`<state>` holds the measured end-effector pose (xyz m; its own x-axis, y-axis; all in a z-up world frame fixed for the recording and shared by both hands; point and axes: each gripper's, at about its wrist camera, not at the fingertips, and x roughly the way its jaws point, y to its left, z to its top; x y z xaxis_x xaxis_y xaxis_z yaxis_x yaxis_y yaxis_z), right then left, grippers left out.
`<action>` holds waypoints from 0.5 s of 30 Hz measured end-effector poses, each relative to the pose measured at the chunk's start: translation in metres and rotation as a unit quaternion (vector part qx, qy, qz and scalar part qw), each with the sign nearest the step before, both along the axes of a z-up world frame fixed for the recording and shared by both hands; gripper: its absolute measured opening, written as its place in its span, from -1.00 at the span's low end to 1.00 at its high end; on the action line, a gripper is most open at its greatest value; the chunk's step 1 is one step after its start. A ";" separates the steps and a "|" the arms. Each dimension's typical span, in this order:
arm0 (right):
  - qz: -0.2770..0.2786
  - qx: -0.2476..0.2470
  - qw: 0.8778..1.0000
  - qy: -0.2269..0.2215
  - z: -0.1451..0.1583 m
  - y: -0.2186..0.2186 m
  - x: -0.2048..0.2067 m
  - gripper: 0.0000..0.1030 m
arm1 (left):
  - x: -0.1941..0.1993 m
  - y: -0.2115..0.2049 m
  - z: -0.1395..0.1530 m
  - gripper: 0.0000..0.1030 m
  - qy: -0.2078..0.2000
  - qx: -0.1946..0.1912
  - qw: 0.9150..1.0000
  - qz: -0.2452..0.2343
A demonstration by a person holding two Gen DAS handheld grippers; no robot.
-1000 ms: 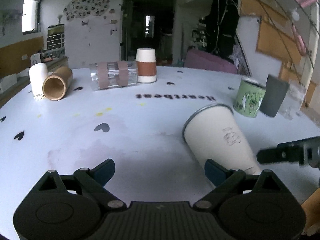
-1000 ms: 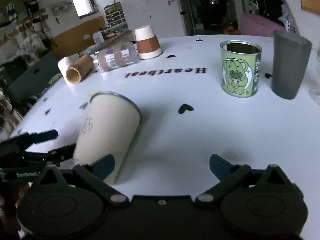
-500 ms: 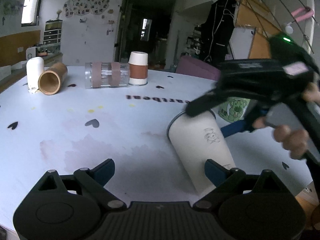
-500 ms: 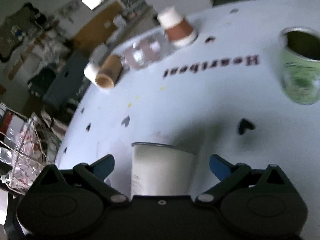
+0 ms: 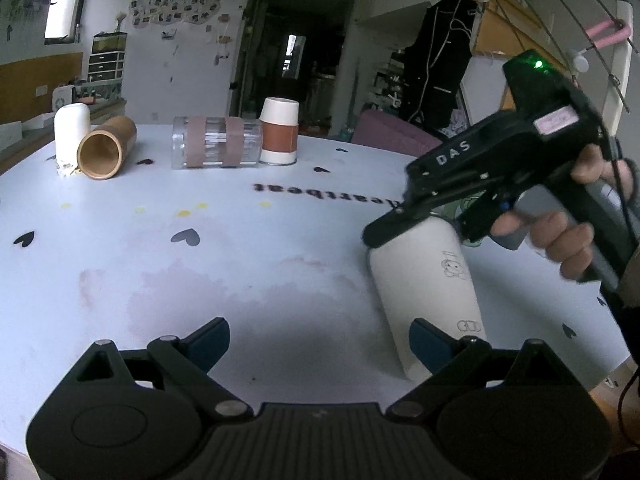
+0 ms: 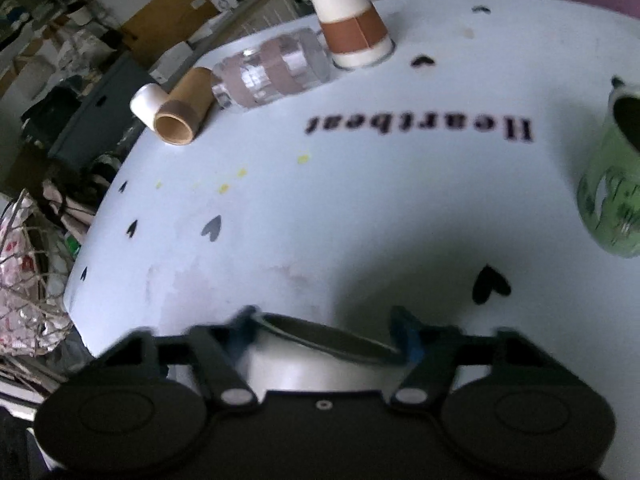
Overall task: Flip cup upright
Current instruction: 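Grasp the white cup's base with the right gripper while the left gripper releases it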
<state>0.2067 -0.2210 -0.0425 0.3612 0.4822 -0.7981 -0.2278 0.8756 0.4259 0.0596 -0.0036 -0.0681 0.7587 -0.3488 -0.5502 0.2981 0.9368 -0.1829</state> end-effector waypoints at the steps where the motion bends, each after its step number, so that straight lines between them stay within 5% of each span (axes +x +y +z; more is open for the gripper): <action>1: -0.001 -0.003 1.000 -0.006 0.004 -0.002 -0.001 -0.07 | -0.001 0.000 0.000 0.87 0.000 0.000 1.000 -0.002; 3: -0.005 -0.014 1.000 -0.014 0.007 -0.005 -0.002 0.06 | -0.001 -0.002 0.000 0.87 0.000 -0.002 1.000 -0.006; 4: -0.006 -0.015 1.000 -0.009 0.006 -0.007 -0.001 0.35 | -0.001 -0.003 0.000 0.87 0.001 -0.002 1.000 -0.007; 6: -0.009 -0.014 1.000 -0.004 0.003 -0.010 -0.001 0.60 | -0.002 -0.004 0.001 0.87 0.002 -0.004 1.000 -0.010; 15: -0.107 -0.001 0.994 0.013 0.003 -0.053 -0.021 0.87 | -0.003 -0.025 0.006 0.87 0.004 -0.027 0.999 -0.046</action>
<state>0.1858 -0.2740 -0.0396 0.4354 0.3944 -0.8093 -0.0251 0.9039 0.4270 0.0568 -0.0289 -0.0621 0.7174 -0.4468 -0.5345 0.3810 0.8940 -0.2360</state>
